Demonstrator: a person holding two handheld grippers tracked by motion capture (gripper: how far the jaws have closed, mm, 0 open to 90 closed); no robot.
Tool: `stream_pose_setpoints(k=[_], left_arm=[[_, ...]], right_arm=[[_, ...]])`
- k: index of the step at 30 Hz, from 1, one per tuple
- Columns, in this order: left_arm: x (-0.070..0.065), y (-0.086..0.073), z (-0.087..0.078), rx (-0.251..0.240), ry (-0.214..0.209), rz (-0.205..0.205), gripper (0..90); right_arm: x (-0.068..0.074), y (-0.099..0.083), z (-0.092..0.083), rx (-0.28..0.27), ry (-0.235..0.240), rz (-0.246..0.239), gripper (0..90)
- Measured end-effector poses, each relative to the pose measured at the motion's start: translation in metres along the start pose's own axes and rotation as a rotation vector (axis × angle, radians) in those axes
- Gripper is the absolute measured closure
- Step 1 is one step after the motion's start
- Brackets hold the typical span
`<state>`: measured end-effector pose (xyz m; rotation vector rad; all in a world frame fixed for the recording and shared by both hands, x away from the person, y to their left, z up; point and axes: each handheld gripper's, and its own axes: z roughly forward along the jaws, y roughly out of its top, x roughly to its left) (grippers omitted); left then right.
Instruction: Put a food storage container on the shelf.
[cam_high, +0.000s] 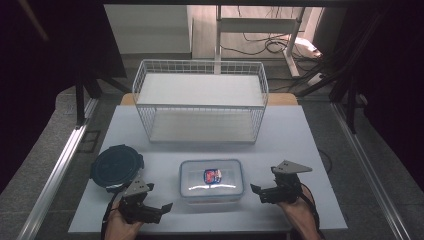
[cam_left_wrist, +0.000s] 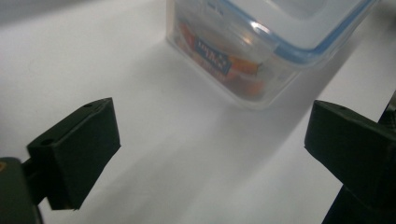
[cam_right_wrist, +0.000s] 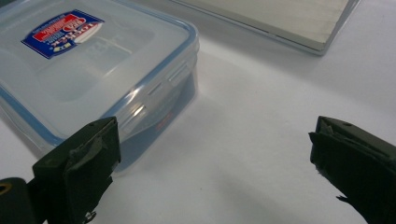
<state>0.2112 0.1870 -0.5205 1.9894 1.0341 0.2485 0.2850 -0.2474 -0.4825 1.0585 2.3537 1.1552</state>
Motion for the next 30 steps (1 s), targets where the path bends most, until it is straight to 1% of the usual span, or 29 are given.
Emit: stream_pose_setpoints(k=[3,6,10,12,14,16,17,18,20,21,22,23,25,28,29,30], left_arm=[[0.002,0.0,0.001,-0.016,0.005,0.002,1.6],[0.003,0.002,0.002,-0.028,-0.005,0.005,0.7],[0.003,0.01,0.003,-0.039,-0.04,-0.005,0.7],[0.003,0.018,0.004,-0.047,-0.07,-0.013,1.9],[0.003,0.027,0.005,-0.055,-0.085,-0.014,2.3],[0.003,0.036,0.008,-0.051,-0.106,-0.015,2.9],[0.004,0.04,0.011,-0.039,-0.116,-0.021,2.8],[0.005,0.044,0.016,-0.023,-0.13,-0.026,2.6],[0.007,0.05,0.024,-0.009,-0.145,-0.033,2.4],[0.008,0.053,0.028,0.001,-0.158,-0.039,2.4],[0.008,0.057,0.033,0.012,-0.173,-0.045,2.1],[0.009,0.06,0.037,0.023,-0.178,-0.045,1.6],[0.01,0.065,0.045,0.044,-0.181,-0.031,0.6],[0.016,0.068,0.06,0.072,-0.206,-0.045,0.0],[0.019,0.065,0.066,0.069,-0.262,-0.077,0.0],[0.019,0.065,0.066,0.069,-0.262,-0.077,0.0]], right_arm=[[0.002,0.001,0.0,-0.002,0.004,-0.005,1.6],[0.004,0.003,0.001,-0.004,0.021,-0.014,1.6],[0.008,0.008,0.003,-0.009,0.036,-0.035,1.8],[0.01,0.012,0.005,-0.015,0.055,-0.043,2.4],[0.013,0.017,0.007,-0.022,0.077,-0.044,2.9],[0.017,0.024,0.01,-0.025,0.098,-0.038,3.0],[0.018,0.025,0.012,-0.023,0.1,-0.04,3.0],[0.019,0.027,0.014,-0.016,0.102,-0.041,3.0],[0.023,0.032,0.022,0.014,0.106,-0.051,1.8],[0.023,0.032,0.022,0.014,0.106,-0.051,1.8],[0.024,0.034,0.025,0.023,0.118,-0.047,1.0],[0.024,0.035,0.028,0.031,0.126,-0.039,0.6],[0.025,0.039,0.035,0.055,0.141,-0.018,0.2],[0.026,0.042,0.046,0.104,0.194,0.012,0.0],[0.026,0.041,0.053,0.137,0.229,0.038,0.0],[0.026,0.041,0.053,0.137,0.229,0.038,0.0]])
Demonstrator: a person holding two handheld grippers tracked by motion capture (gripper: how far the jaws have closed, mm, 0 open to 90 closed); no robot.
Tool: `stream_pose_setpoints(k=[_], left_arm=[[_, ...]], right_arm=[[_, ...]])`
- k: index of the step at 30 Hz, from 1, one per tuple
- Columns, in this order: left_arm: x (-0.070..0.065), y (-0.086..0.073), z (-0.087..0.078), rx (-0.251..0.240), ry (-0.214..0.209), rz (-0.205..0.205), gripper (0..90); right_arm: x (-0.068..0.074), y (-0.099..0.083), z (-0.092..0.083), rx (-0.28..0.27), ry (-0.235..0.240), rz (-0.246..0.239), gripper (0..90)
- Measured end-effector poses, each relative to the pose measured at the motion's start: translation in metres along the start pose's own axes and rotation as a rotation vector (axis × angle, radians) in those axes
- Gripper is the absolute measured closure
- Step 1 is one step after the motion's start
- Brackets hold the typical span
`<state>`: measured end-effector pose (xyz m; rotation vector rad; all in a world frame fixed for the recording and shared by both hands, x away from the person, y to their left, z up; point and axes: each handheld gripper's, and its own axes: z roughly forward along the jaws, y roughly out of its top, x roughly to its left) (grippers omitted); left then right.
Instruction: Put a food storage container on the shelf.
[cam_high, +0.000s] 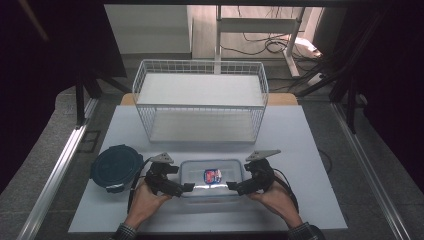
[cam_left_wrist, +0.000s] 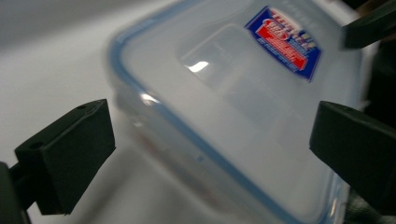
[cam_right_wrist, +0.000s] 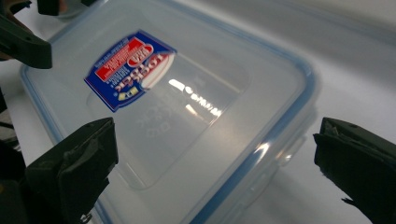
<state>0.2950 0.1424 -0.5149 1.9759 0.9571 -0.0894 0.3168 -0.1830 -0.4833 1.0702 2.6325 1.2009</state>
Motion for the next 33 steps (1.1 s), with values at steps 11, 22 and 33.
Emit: stream_pose_setpoints(k=[11,22,33], left_arm=[[0.005,-0.017,-0.012,0.003,-0.132,-0.123,19.2],[-0.01,-0.033,-0.035,-0.083,-0.144,-0.132,50.8],[-0.013,-0.033,-0.036,-0.128,-0.134,-0.158,55.9]], right_arm=[[-0.015,-0.009,0.004,0.065,0.169,0.193,9.6],[-0.007,-0.025,-0.029,0.011,0.196,0.226,40.9],[-0.007,-0.03,-0.04,-0.034,0.206,0.237,49.8]])
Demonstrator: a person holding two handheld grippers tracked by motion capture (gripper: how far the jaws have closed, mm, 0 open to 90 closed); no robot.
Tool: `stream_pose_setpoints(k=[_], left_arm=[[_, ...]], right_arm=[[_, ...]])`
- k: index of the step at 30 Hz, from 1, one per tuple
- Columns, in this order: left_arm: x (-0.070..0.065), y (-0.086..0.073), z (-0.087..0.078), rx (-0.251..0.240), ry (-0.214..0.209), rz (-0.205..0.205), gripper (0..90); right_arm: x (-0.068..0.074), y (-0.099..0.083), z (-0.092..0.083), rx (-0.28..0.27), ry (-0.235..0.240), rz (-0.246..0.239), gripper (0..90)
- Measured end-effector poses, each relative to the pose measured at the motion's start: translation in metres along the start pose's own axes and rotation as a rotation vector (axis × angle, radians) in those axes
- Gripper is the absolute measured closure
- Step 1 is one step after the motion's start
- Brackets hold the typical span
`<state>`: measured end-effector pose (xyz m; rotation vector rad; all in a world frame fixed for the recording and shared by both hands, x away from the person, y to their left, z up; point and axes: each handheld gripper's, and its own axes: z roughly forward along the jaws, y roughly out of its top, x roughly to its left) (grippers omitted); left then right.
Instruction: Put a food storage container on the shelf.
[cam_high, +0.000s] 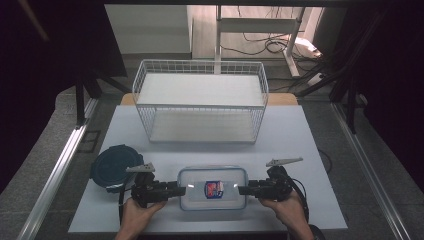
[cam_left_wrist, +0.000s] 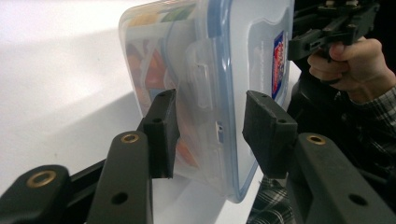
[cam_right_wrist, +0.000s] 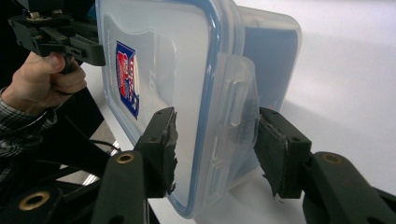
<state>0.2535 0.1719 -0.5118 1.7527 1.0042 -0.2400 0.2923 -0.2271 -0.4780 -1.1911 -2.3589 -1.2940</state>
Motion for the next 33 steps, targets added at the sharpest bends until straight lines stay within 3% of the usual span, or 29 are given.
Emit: stream_pose_setpoints(k=[12,20,33], left_arm=[[0.0,0.008,0.0,-0.026,0.01,-0.014,55.2],[-0.004,0.026,-0.011,-0.05,0.014,0.003,55.3],[-0.01,0.081,-0.033,-0.095,0.041,0.044,55.2]], right_arm=[[0.003,0.004,-0.005,-0.048,0.003,-0.012,51.6],[0.009,0.018,-0.01,-0.089,0.005,-0.038,51.6],[0.016,0.065,-0.021,-0.152,0.007,-0.086,51.6]])
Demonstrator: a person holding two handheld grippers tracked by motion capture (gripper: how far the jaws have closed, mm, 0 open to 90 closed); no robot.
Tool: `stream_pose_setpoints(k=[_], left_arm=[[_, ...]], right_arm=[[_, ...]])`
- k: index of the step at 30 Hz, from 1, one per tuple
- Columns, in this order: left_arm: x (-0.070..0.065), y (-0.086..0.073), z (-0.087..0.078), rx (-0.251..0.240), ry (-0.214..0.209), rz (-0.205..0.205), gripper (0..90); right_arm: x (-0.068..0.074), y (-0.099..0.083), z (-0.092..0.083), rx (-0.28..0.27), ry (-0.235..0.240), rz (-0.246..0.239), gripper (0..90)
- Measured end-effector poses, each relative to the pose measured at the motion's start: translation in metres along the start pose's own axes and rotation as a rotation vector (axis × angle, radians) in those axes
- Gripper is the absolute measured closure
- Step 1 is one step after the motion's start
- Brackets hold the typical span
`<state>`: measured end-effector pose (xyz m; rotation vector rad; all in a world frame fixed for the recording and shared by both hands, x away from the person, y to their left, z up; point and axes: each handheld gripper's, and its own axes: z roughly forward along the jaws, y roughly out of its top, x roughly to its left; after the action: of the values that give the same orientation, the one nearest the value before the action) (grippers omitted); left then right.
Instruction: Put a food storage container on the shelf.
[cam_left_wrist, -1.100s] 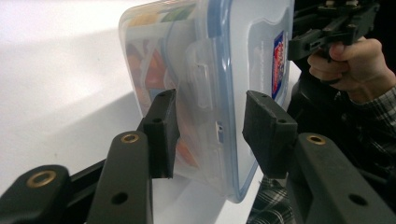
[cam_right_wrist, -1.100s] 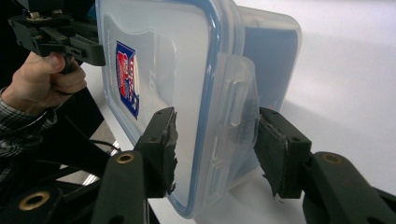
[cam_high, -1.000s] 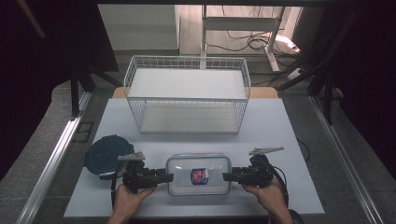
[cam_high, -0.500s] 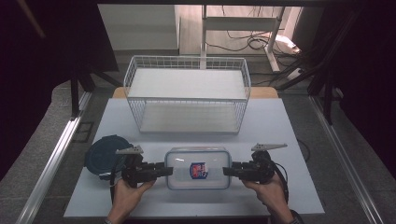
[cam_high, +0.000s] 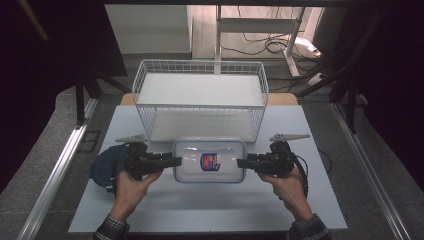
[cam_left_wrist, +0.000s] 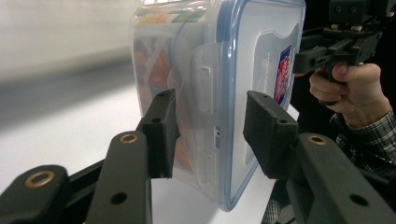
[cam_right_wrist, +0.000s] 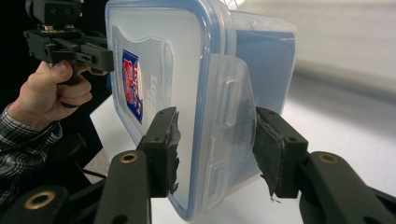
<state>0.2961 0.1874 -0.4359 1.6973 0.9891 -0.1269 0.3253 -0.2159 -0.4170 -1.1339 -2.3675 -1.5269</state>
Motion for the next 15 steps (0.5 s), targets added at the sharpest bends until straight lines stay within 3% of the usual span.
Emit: stream_pose_setpoints(k=[15], left_arm=[[0.007,0.069,-0.021,-0.062,0.018,0.033,54.9]], right_arm=[[0.005,0.069,0.001,-0.058,-0.003,-0.042,52.1]])
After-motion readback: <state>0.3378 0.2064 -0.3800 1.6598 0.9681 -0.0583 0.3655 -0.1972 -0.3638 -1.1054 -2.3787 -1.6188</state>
